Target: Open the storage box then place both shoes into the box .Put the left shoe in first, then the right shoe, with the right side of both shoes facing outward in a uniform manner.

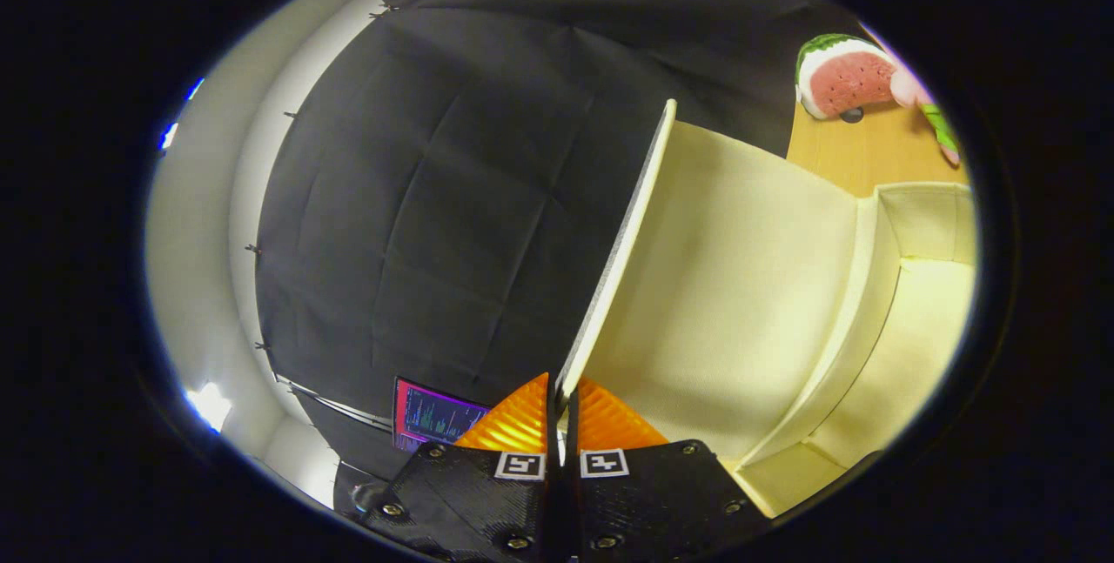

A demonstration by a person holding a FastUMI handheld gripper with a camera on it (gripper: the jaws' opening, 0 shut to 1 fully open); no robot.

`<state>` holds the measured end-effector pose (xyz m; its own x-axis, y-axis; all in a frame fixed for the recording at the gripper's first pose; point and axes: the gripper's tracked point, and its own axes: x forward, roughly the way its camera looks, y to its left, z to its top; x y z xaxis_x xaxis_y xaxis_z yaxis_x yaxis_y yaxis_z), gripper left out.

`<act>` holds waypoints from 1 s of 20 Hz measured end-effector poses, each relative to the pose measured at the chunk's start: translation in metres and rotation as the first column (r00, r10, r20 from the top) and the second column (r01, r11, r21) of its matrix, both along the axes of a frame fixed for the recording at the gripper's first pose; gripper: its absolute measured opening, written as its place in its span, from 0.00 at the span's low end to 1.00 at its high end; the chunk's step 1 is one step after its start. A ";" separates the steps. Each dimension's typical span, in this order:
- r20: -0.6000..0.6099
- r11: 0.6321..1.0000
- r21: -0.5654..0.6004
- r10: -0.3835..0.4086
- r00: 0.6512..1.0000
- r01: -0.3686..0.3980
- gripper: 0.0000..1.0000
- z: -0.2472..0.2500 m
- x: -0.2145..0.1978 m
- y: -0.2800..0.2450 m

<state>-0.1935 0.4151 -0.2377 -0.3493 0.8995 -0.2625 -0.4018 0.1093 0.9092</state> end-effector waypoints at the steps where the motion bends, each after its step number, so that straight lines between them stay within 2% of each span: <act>1: -0.001 1.000 -0.017 -0.003 1.000 0.003 0.00 -0.003 -0.001 0.003; 9: 0.065 0.985 -0.158 -0.066 0.996 0.076 0.00 -0.042 -0.002 0.018; 12: 0.114 0.960 -0.244 -0.112 0.987 0.137 0.00 -0.063 0.005 0.022; 15: 0.181 0.928 -0.330 -0.117 0.977 0.172 0.01 -0.076 0.013 0.010; 20: 0.301 0.921 -0.324 -0.115 0.947 0.215 0.08 -0.084 0.033 0.010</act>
<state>-0.1610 0.4256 -0.3221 -0.0744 0.7712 -0.6323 -0.5748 0.4849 0.6591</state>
